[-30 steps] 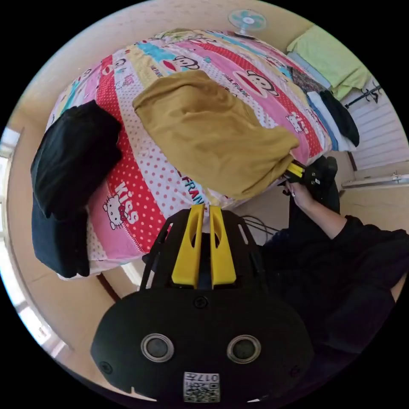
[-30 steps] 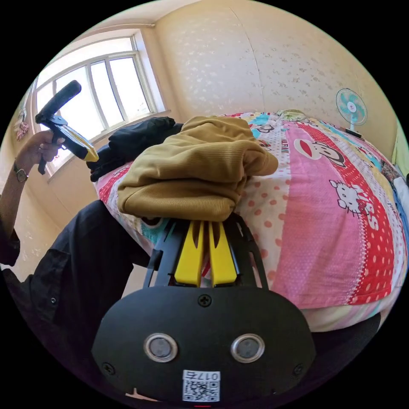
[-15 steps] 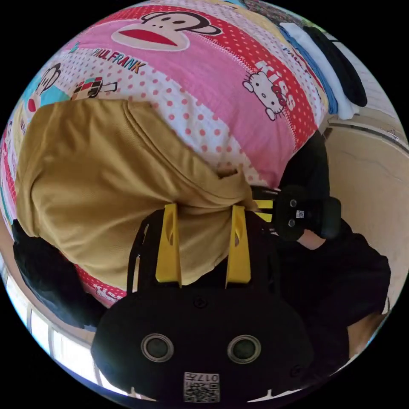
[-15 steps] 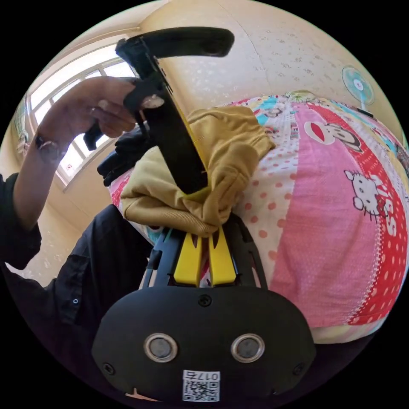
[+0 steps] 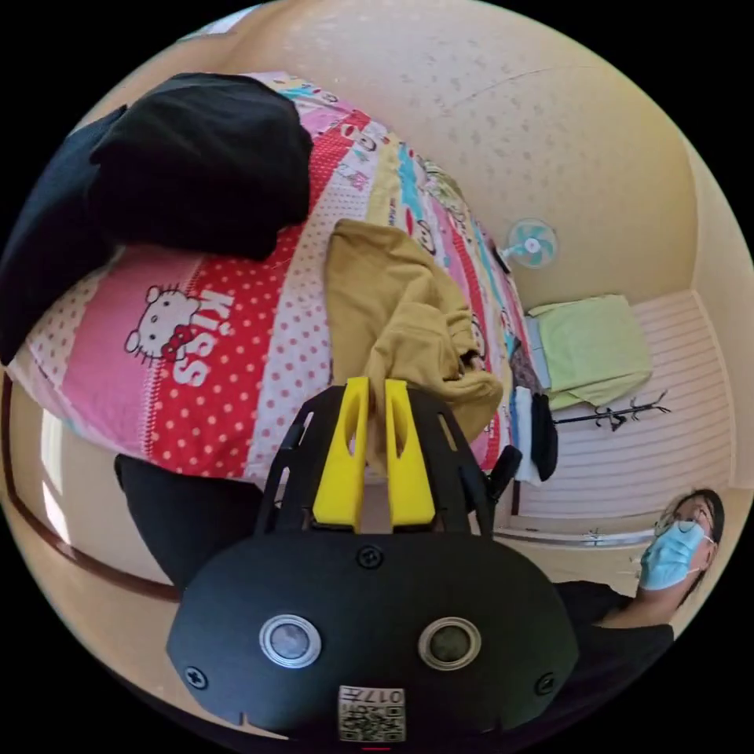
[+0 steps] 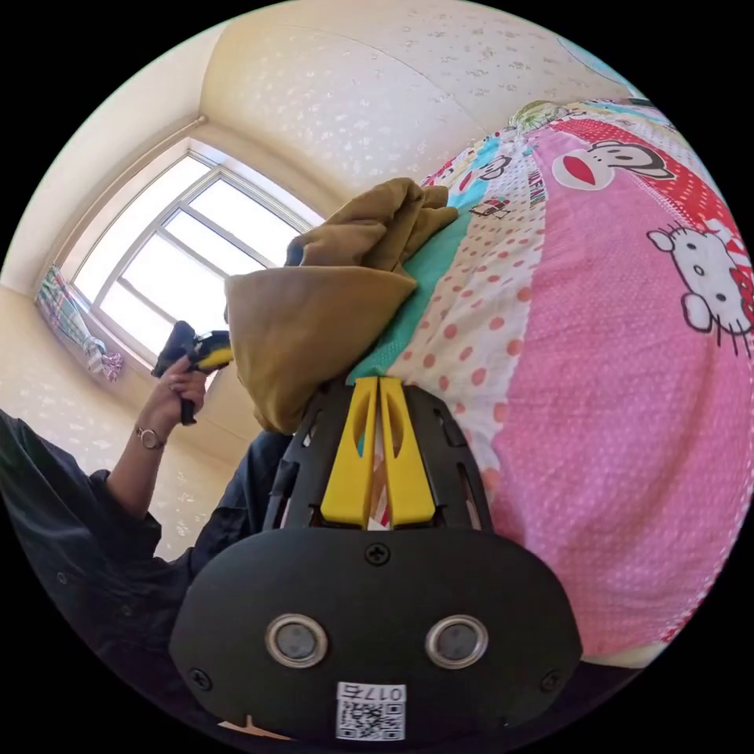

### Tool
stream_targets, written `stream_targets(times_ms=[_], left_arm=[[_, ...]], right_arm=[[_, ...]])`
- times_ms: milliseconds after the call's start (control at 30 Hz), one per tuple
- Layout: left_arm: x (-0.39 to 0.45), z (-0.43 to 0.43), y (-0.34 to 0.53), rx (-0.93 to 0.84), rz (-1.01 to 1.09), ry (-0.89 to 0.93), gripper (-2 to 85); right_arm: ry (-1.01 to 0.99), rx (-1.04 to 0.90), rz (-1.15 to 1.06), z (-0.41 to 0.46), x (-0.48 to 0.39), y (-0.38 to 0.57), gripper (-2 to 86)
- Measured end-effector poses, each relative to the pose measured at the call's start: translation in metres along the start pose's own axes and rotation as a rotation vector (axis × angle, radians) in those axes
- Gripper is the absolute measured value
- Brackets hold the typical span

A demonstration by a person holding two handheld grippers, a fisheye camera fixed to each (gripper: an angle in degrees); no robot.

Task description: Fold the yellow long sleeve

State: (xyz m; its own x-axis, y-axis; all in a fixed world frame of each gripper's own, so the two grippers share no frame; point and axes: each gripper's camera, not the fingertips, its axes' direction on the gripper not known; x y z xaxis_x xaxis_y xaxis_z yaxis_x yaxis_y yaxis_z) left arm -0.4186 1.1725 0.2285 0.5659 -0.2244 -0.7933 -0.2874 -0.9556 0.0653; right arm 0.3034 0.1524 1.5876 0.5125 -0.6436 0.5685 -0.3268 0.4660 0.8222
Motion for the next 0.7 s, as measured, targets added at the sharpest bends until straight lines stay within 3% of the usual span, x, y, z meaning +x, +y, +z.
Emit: stream_targets(times_ms=[33, 100, 300, 400, 467, 533, 600, 633, 700], left_arm=[[-0.017, 0.002, 0.006, -0.059, -0.044, -0.097, 8.0], [-0.03, 0.003, 0.018, -0.081, -0.051, -0.086, 11.8], [-0.051, -0.003, 0.006, 0.032, -0.094, 0.249, 20.1], [-0.079, 0.015, -0.02, 0.053, -0.138, 0.365, 18.7], [-0.113, 0.049, -0.03, -0.027, -0.317, 0.38, 11.8], [-0.126, 0.056, -0.025, -0.024, -0.355, 0.419, 8.9], [-0.12, 0.051, -0.022, -0.024, -0.214, 0.446, 5.4], [-0.107, 0.046, -0.02, -0.054, -0.039, 0.498, 5.2], [-0.079, 0.052, -0.009, -0.246, 0.238, 0.623, 5.1]], right_arm=[[-0.009, 0.005, 0.006, -0.003, 0.0, -0.001, 0.2], [-0.006, 0.018, 0.0, -0.006, -0.002, 0.0, 0.2], [0.011, 0.044, -0.026, -0.014, -0.012, 0.001, 0.2], [0.004, 0.047, -0.023, -0.017, -0.017, 0.0, 0.2], [0.007, 0.05, -0.028, -0.019, -0.023, 0.0, 0.4], [0.004, 0.05, -0.035, -0.021, -0.027, 0.001, 0.5], [-0.008, 0.049, -0.041, -0.023, -0.032, 0.002, 0.7], [-0.014, 0.046, -0.043, -0.025, -0.035, 0.002, 0.8], [-0.022, 0.073, -0.056, -0.032, -0.043, 0.003, 1.2]])
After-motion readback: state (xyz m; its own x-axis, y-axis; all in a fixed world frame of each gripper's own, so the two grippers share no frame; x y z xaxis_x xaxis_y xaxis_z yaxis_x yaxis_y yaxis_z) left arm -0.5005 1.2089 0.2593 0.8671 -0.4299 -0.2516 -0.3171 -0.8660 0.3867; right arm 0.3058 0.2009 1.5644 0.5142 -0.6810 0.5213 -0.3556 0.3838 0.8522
